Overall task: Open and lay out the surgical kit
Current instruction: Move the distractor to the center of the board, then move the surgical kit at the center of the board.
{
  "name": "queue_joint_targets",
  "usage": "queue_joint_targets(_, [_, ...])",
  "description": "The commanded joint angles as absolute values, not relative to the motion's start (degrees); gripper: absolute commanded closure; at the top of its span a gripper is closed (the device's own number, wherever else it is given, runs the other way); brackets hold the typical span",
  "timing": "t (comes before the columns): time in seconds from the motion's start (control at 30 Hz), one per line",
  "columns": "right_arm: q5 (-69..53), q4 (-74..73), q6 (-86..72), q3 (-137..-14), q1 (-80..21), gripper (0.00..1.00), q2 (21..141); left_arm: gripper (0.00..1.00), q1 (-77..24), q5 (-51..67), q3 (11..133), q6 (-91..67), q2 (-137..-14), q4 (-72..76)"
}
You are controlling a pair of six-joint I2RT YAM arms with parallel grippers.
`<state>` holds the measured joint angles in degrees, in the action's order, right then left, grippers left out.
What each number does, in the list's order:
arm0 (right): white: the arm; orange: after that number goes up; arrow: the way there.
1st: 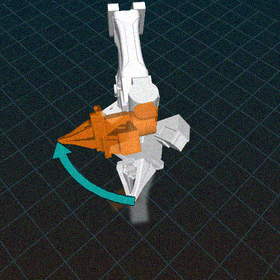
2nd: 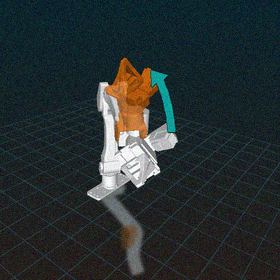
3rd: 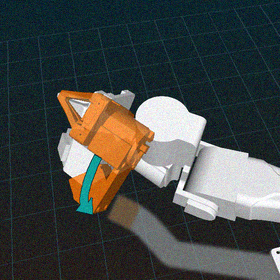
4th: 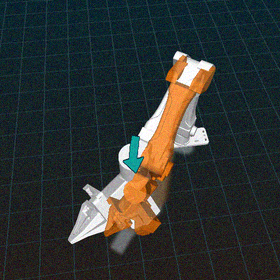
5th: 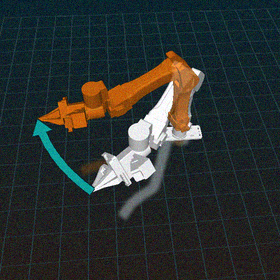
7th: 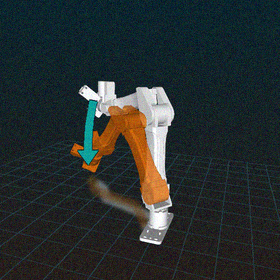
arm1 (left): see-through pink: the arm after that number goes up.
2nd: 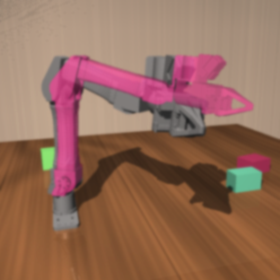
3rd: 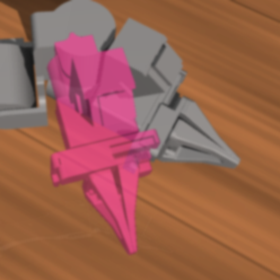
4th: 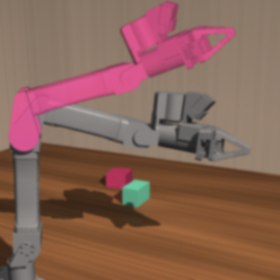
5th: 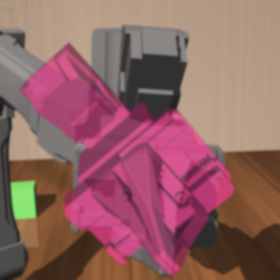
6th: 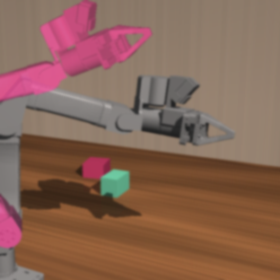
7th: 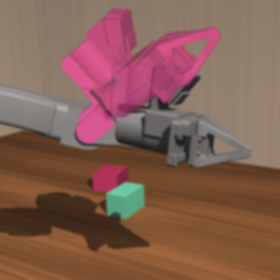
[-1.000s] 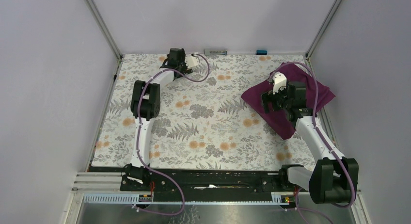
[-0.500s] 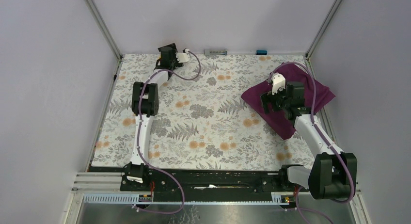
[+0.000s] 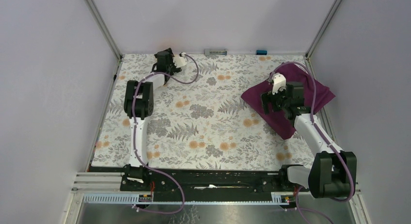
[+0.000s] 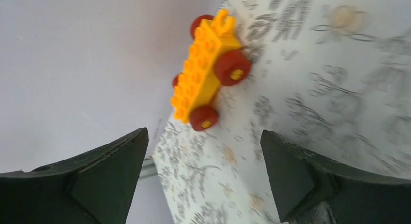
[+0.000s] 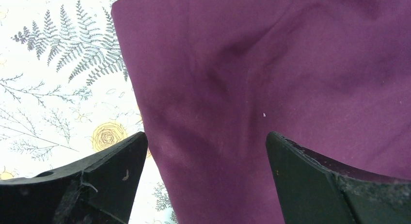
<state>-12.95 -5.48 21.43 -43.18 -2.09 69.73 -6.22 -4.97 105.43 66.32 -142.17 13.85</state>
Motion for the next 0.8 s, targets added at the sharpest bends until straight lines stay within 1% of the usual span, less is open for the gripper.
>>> queue_joint_targets(0.0, [-9.6, -6.0, 17.0, -46.4, -1.8, 0.01, 68.2, 0.01, -8.3, -4.4, 99.6, 54.9, -130.2, 10.6])
queue_joint_targets(0.17, [-12.9, -9.6, 17.7, -47.4, -1.4, 0.01, 67.2, 0.01, -10.1, -3.0, 93.9, 42.0, -119.1, -0.1])
queue_joint_targets(0.27, [-14.2, -13.5, 20.3, -47.6, -1.4, 0.01, 67.5, 0.01, -10.9, 1.1, 87.5, 36.1, -111.2, -5.3])
queue_joint_targets(0.43, [-13.8, -20.1, 25.9, -46.9, -1.4, 0.01, 69.2, 0.01, -11.4, 8.0, 76.6, 28.7, -99.4, -8.8])
queue_joint_targets(0.63, [-13.3, -20.7, 28.8, -45.7, -1.4, 0.01, 72.7, 0.01, -12.2, 13.7, 68.9, 24.5, -90.4, -11.0])
queue_joint_targets(0.67, [-13.4, -20.8, 28.9, -46.0, -1.5, 0.03, 73.9, 0.01, -12.4, 14.0, 68.2, 24.2, -89.4, -11.2])
queue_joint_targets(0.77, [-13.6, -20.8, 29.3, -46.5, -2.3, 0.13, 77.2, 0.01, -12.4, 15.1, 66.7, 23.0, -87.4, -12.8])
